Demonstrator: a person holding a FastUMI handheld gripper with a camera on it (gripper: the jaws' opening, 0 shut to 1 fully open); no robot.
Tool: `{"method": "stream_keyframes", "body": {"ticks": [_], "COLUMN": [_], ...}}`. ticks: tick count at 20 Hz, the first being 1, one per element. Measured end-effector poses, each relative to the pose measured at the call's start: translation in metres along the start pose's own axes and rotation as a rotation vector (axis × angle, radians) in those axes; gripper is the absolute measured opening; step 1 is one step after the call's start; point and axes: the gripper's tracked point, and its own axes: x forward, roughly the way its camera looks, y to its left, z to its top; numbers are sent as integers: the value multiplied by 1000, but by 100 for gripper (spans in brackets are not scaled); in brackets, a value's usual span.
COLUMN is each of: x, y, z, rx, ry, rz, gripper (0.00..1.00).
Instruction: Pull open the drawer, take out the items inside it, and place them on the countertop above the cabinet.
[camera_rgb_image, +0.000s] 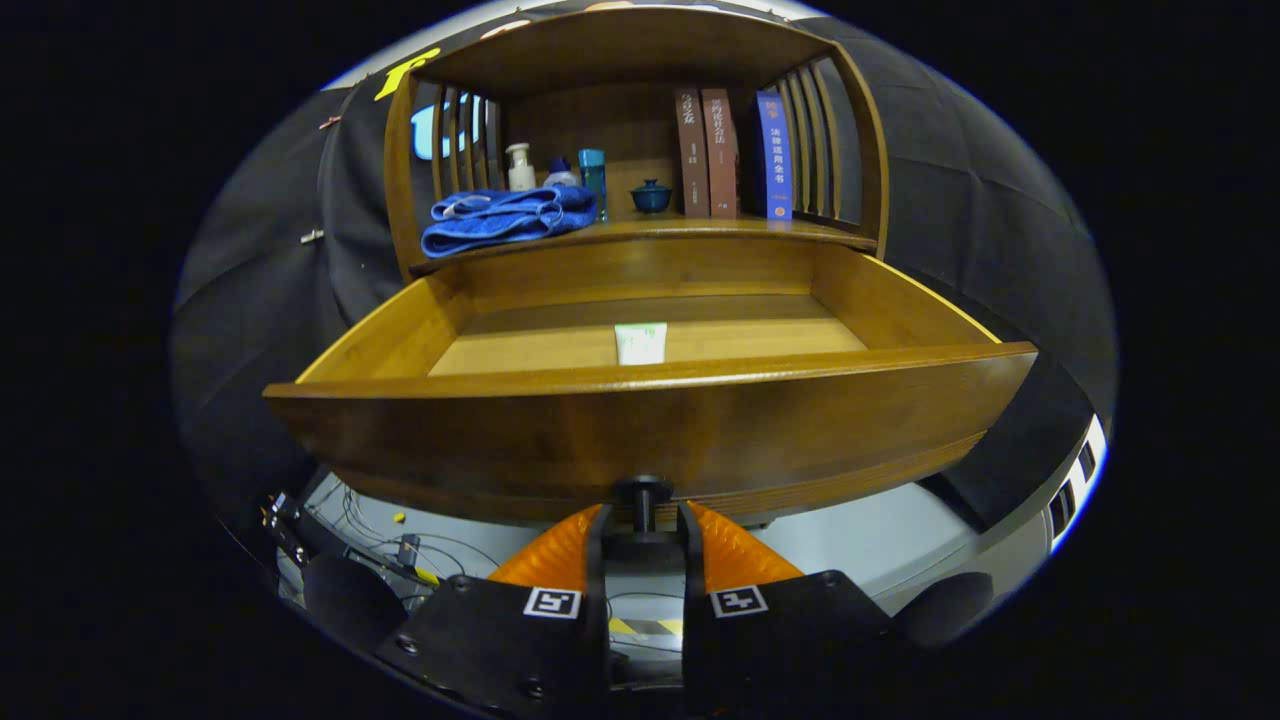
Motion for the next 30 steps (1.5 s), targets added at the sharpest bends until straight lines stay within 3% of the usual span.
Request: {"method": "stream_keyframes", "body": {"ticks": [14,16,18,21,25,30], "x": [0,-7,-28,-59,-61,1], "y": [2,7,6,10,15,15], "z": [-4,0,10,39,102,146], "rx": [15,30,37,23,59,61], "ry": [11,15,-17,-72,-89,26], "rz": [0,19,8,-7,32,49], "gripper": [33,42,60,99,99,99]}}
